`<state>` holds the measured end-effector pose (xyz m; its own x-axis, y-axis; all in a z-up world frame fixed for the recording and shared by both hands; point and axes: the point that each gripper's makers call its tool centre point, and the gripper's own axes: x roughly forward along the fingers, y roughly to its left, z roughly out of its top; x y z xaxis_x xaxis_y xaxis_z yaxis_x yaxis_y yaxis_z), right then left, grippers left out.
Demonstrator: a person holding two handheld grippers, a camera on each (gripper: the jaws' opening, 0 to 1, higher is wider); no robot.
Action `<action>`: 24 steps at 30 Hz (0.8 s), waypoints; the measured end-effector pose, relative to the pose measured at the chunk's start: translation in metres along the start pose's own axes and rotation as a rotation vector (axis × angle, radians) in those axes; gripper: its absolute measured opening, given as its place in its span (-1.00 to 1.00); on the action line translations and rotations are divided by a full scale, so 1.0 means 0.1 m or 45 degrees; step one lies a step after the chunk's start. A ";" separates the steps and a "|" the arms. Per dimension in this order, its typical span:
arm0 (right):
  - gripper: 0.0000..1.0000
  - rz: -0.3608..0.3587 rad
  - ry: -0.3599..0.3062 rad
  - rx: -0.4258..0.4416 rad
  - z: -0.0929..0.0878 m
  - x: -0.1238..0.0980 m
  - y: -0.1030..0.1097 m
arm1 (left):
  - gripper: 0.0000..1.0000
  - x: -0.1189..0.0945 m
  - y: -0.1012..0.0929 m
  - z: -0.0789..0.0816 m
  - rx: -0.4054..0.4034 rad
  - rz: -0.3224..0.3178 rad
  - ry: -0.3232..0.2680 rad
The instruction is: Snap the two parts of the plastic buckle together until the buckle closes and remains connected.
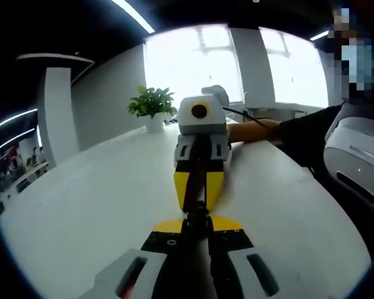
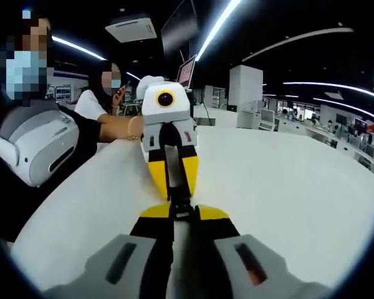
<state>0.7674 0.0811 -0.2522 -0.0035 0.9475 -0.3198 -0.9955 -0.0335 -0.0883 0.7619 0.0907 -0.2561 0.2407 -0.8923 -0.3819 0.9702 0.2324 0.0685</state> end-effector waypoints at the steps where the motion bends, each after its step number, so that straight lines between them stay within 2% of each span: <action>1: -0.74 0.000 0.000 -0.002 0.00 0.00 0.00 | -0.77 0.00 0.00 0.00 -0.003 -0.002 0.000; 24: -0.79 0.045 -0.015 -0.026 0.02 0.05 0.04 | -0.79 -0.01 0.02 0.00 0.005 -0.012 -0.007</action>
<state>0.7632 0.0863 -0.2519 -0.0397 0.9492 -0.3120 -0.9927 -0.0731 -0.0962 0.7636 0.0921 -0.2559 0.2319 -0.8966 -0.3773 0.9725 0.2226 0.0690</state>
